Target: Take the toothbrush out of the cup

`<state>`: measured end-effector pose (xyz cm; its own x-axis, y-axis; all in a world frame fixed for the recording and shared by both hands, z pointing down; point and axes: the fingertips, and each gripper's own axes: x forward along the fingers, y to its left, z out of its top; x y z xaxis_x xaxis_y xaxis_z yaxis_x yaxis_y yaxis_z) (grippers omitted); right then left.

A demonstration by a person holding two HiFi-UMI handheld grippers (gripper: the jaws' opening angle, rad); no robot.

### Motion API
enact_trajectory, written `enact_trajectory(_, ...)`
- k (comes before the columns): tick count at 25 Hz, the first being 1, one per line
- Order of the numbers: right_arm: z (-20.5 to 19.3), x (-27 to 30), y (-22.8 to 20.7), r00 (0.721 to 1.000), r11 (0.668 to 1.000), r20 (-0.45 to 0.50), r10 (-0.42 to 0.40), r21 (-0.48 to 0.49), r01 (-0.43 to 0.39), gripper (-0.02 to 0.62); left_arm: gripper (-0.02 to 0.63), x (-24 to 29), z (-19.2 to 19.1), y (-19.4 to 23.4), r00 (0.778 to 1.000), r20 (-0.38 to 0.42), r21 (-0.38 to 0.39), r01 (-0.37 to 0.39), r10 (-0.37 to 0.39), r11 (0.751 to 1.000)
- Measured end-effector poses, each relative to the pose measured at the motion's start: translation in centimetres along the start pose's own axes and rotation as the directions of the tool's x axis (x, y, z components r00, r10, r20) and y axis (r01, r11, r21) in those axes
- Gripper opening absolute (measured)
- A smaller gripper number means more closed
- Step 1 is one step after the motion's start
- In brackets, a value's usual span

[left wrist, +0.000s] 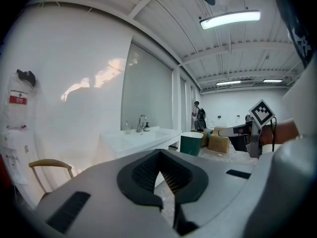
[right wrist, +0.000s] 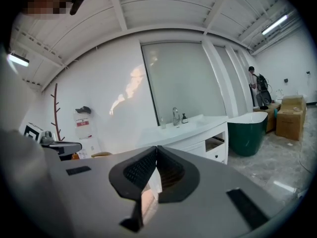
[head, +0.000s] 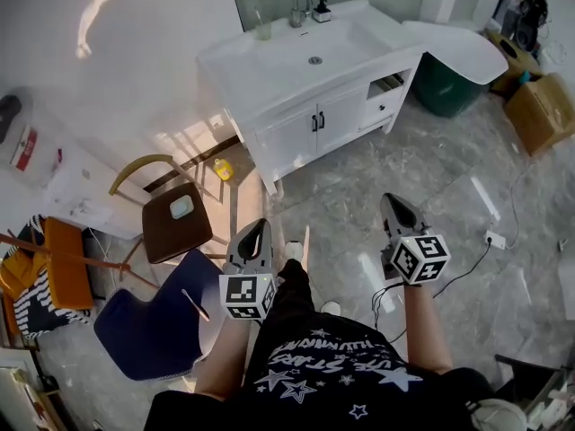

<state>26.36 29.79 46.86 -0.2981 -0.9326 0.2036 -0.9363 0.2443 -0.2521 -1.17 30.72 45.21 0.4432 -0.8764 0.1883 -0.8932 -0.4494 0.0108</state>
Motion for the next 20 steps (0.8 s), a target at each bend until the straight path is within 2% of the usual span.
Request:
enact_trajectory(3,0.7,1.7,0.1,1.000,1.000,0.026,0.018,0.012,-0.018,0.027,0.015,1.6,0.0,1.1,1.000,0.000,0.000,0.006,-0.006,1.000)
enact_trajectory(6,1.1,4.2,0.1,0.999,0.998,0.032,0.043,0.034,-0.044,0.189,0.015,3.7,-0.4,2.5,1.000,-0.011,-0.012,0.014,-0.014,1.000)
enact_trajectory(10,1.2,9.2,-0.6,0.999,0.999,-0.003,0.032,0.035,-0.032,0.278,0.015,7.9,-0.4,5.6,1.000,-0.024,-0.029,0.013,-0.014,1.000)
enact_trajectory(16,2.7,19.4,-1.6,0.999,1.000,-0.044,0.016,0.020,-0.015,0.293,0.015,15.7,-0.3,12.0,0.998,-0.055,-0.029,0.033,-0.034,0.999)
enact_trajectory(20,4.6,26.2,-0.3,0.998,1.000,-0.054,0.013,-0.005,-0.013,0.293,0.015,19.4,0.7,16.9,0.998,-0.022,-0.077,0.065,-0.067,0.995)
